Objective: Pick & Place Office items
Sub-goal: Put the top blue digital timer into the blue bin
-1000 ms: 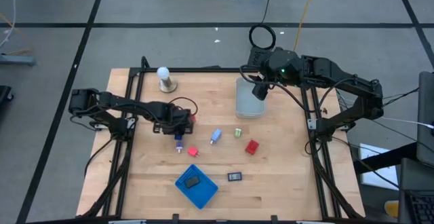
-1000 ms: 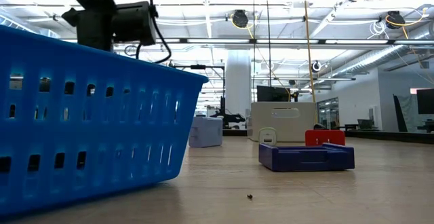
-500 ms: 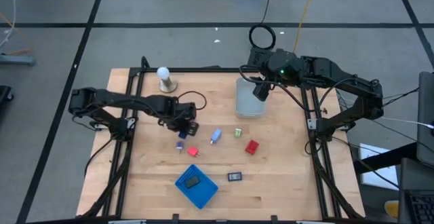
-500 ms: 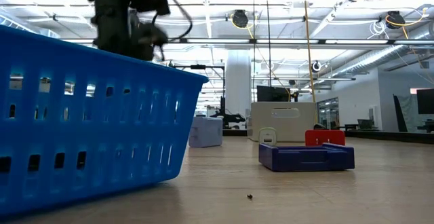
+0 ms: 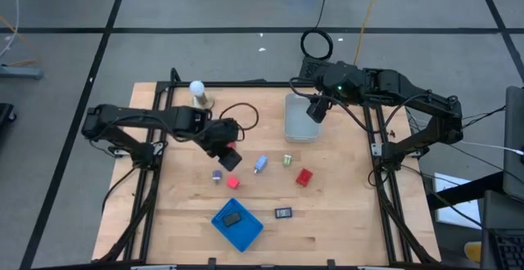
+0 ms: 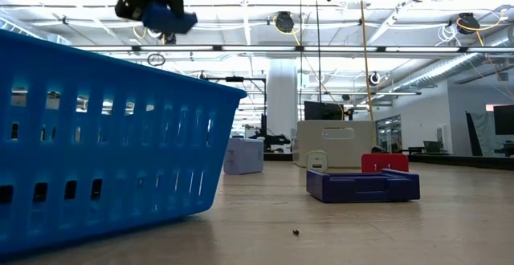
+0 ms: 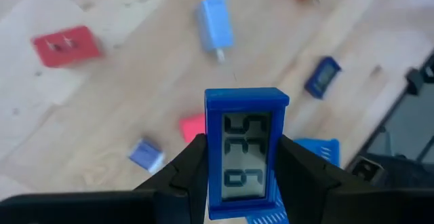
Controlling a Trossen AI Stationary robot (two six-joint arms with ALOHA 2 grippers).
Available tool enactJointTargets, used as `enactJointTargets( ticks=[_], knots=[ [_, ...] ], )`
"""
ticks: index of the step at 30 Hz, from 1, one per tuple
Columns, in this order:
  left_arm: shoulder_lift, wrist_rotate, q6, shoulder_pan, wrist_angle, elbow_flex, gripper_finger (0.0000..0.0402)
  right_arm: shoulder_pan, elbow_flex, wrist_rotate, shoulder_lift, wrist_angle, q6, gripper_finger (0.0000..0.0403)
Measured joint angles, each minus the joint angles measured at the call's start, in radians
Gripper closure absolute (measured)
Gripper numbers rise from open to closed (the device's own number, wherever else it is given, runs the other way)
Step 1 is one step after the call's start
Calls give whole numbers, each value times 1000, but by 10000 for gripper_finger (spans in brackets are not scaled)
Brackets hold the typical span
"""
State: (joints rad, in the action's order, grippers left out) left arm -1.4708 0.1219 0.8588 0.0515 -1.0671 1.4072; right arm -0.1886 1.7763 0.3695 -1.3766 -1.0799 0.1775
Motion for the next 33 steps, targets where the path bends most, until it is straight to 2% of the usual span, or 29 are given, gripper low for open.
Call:
enactJointTargets(
  ticks=[9, 19, 23, 30, 33],
  knots=[
    [0, -67, 149, 199, 27, -10, 266, 0, 0, 0, 0, -18, 24, 206],
    [-19, -167, 338, 329, 126, -10, 266, 0, -19, 0, 0, -17, 24, 206],
    [-80, -175, 368, 371, 181, -10, 266, 0, -43, -3, 0, -17, 24, 206],
    [-231, -123, 414, 437, 357, -12, 266, 0, -93, -7, 0, -26, 24, 206],
    [-267, -124, 454, 464, 370, -12, 266, 0, -102, -7, 0, -27, 24, 206]
  ],
)
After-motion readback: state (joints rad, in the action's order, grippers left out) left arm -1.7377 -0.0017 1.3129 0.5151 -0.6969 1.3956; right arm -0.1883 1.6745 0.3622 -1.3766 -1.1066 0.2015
